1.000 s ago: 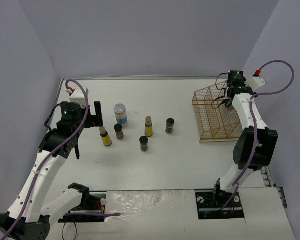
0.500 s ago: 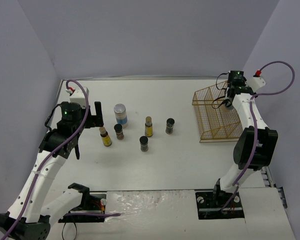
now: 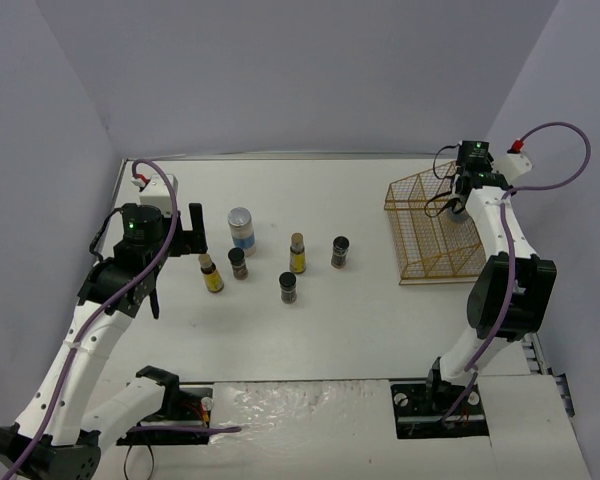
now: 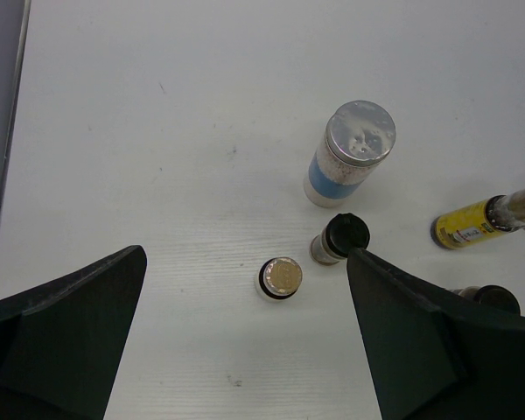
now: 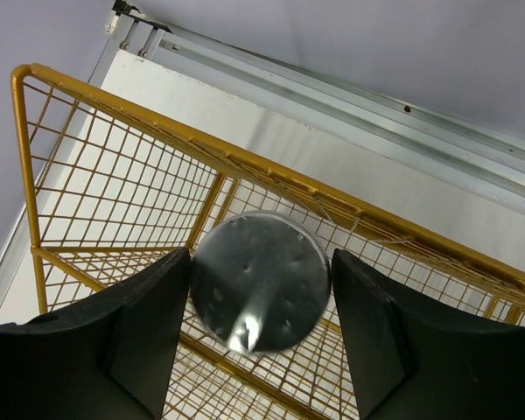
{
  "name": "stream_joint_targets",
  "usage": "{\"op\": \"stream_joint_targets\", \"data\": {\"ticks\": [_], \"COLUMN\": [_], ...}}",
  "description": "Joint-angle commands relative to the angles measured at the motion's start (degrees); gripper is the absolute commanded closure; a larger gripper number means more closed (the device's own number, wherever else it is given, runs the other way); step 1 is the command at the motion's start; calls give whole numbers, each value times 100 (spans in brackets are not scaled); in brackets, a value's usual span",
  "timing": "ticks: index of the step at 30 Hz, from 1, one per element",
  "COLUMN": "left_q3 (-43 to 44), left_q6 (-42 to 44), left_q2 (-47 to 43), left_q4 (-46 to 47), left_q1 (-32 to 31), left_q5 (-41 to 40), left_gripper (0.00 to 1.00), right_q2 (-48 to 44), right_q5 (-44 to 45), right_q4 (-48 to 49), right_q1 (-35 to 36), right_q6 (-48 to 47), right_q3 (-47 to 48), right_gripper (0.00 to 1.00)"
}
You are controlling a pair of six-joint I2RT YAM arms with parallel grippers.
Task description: Organize the condiment bottles
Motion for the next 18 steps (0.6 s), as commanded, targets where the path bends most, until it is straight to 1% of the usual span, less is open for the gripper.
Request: {"op": "stream_joint_targets", "data": {"ticks": [1, 5, 11, 14, 18], "left_q3": [84, 84, 84, 84, 93], "left_q6": [-48, -41, -41, -41, -41], "left_q2": [-97, -91, -99, -99, -99], "left_q4": [362, 362, 362, 362, 353], "left_q1": [-37, -35, -27, -28, -28], "left_q5": [6, 6, 6, 6, 6], "left_gripper": [3, 3, 3, 3, 3], "right_q2": [-2, -22, -242, -492, -936], "right_q5": [23, -12, -97, -230, -513], "right_q4": [294, 296, 296, 287, 296], "right_q1": [15, 7, 23, 33, 56], "right_q6": [68, 60, -16, -228, -788], "right_q3": [269, 285, 294, 319, 401], "right_gripper": [31, 27, 26, 24, 14]}}
